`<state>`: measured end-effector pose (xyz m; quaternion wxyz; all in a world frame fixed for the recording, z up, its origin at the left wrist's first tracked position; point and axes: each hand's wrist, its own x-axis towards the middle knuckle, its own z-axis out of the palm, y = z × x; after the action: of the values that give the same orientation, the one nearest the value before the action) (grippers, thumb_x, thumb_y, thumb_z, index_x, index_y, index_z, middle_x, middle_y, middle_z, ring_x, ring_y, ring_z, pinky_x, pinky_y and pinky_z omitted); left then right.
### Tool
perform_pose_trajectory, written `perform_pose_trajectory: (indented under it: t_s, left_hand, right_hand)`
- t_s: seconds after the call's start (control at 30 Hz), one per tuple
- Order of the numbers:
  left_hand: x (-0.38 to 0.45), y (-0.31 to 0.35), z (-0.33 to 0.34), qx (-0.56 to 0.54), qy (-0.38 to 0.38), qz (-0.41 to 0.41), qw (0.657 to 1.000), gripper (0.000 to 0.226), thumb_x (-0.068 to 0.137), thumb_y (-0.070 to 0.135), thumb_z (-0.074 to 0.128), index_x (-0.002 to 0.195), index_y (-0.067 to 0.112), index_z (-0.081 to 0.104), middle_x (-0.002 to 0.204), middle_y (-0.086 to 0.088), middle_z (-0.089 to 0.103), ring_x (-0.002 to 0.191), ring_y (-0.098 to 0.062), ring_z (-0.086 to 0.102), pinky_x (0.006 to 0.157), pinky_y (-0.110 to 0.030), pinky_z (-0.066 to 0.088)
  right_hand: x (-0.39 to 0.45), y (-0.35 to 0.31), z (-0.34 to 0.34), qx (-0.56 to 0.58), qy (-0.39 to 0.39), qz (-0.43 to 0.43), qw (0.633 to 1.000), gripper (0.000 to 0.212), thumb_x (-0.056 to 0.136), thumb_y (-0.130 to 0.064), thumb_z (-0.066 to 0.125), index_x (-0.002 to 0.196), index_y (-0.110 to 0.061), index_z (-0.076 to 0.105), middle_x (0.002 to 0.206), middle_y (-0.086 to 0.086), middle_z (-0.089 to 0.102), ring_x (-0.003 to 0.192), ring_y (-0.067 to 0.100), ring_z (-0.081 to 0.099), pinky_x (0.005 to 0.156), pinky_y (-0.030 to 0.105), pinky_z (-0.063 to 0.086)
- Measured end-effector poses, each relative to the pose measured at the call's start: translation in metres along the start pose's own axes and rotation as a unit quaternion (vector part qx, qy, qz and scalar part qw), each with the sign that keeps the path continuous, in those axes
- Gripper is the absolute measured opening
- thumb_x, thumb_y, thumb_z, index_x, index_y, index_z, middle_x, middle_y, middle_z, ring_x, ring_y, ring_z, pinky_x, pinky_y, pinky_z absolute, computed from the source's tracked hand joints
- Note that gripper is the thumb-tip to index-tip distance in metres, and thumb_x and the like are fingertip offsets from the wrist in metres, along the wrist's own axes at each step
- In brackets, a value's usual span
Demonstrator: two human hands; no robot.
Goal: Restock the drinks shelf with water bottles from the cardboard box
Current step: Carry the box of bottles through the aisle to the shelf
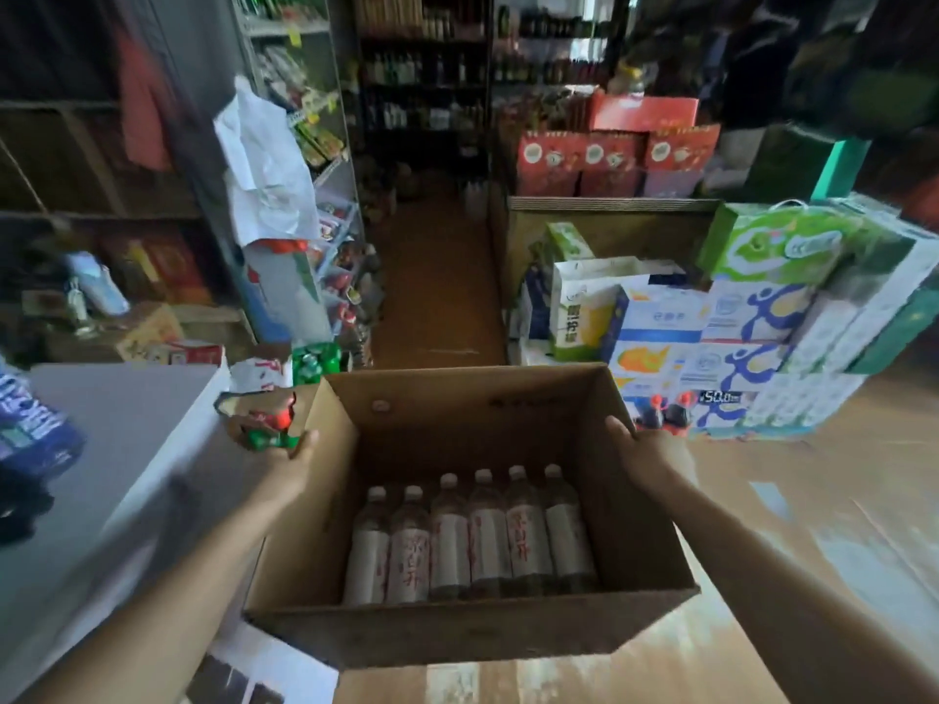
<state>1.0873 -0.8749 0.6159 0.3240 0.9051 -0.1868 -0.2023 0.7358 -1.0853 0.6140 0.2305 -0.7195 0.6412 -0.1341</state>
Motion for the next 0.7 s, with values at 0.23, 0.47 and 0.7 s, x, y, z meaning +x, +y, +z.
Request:
perform_pose_trajectory:
  t_s: [0.23, 0.47, 0.7]
  left_hand:
    - [0.167, 0.087, 0.005, 0.044, 0.030, -0.014, 0.998, 0.064, 0.095, 0.055, 0.038, 0.123, 0.001, 0.057, 0.127, -0.025, 0.056, 0.117, -0.039, 0.052, 0.099, -0.040, 0.040]
    - [0.362, 0.175, 0.025, 0.062, 0.018, -0.008, 0.998, 0.066, 0.096, 0.053, 0.034, 0.109, -0.006, 0.062, 0.115, -0.028, 0.061, 0.108, -0.040, 0.056, 0.085, -0.037, 0.040]
    - [0.536, 0.280, 0.037, 0.108, 0.011, 0.001, 0.994, 0.071, 0.097, 0.054, 0.032, 0.113, -0.010, 0.059, 0.121, -0.032, 0.057, 0.114, -0.043, 0.053, 0.095, -0.041, 0.040]
  right_hand:
    - [0.177, -0.115, 0.026, 0.016, 0.004, -0.034, 0.999, 0.064, 0.096, -0.055, 0.038, 0.096, 0.002, 0.067, 0.102, 0.027, 0.066, 0.100, 0.040, 0.061, 0.079, 0.037, 0.044]
    - [0.347, -0.220, 0.070, 0.035, -0.018, 0.010, 0.999, 0.063, 0.095, -0.058, 0.035, 0.095, -0.004, 0.067, 0.099, 0.020, 0.065, 0.099, 0.036, 0.060, 0.075, 0.033, 0.040]
    - [0.517, -0.317, 0.088, 0.040, -0.016, 0.018, 0.999, 0.058, 0.096, -0.057, 0.037, 0.075, -0.007, 0.056, 0.073, 0.006, 0.051, 0.077, 0.026, 0.050, 0.068, 0.030, 0.037]
